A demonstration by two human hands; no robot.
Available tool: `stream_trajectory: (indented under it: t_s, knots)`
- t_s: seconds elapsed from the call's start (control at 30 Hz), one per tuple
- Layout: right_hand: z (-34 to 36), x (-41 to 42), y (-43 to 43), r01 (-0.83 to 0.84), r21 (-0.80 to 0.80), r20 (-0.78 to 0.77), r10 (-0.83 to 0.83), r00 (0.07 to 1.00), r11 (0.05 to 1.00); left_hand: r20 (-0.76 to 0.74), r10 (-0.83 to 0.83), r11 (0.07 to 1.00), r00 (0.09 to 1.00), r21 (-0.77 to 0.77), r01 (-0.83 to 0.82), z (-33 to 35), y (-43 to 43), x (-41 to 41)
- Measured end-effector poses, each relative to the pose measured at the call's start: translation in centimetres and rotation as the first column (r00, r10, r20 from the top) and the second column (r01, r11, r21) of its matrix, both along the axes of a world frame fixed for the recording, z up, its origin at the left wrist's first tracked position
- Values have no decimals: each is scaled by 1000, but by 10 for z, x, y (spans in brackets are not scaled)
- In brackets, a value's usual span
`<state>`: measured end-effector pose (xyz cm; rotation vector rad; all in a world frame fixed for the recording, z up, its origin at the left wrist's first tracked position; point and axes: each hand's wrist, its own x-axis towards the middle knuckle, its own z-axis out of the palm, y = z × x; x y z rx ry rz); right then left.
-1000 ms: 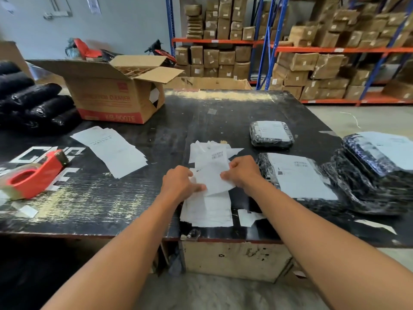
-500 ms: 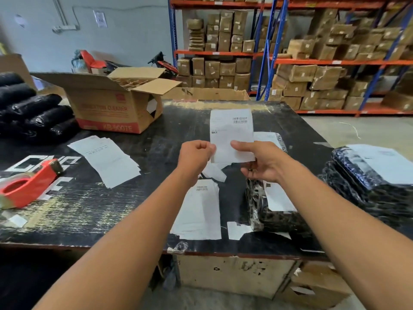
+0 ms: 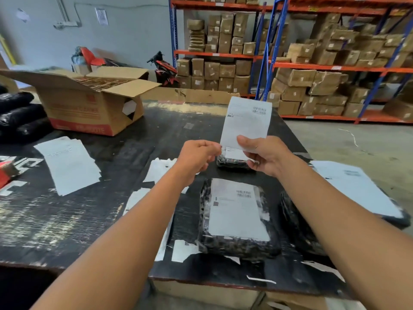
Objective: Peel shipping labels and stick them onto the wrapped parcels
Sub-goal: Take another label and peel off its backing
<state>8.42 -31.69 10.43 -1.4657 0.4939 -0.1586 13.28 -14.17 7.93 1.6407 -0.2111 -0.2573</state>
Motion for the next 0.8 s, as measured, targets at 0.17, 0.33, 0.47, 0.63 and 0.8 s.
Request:
stream_trajectory:
  t_s: [0.17, 0.33, 0.47, 0.63, 0.8]
  knots:
    - [-3, 12, -22, -53, -1, -19, 53, 998, 999, 10, 43, 999, 999, -14, -43, 3, -22, 1]
    - [-2, 23, -29, -66, -20, -14, 66, 998, 998, 44, 35, 999, 998, 26, -36, 6, -27, 9]
    - [5, 28, -26, -66, -18, -5, 66, 998, 998, 69, 15, 999, 998, 44, -18, 15, -25, 19]
    - [11, 33, -26, -50, -20, 3, 50, 999, 999, 85, 3, 999, 996, 37, -6, 18, -25, 24]
    - [7, 39, -24, -40, 12, -12, 40, 999, 999, 103, -33, 999, 994, 30, 30, 17, -23, 28]
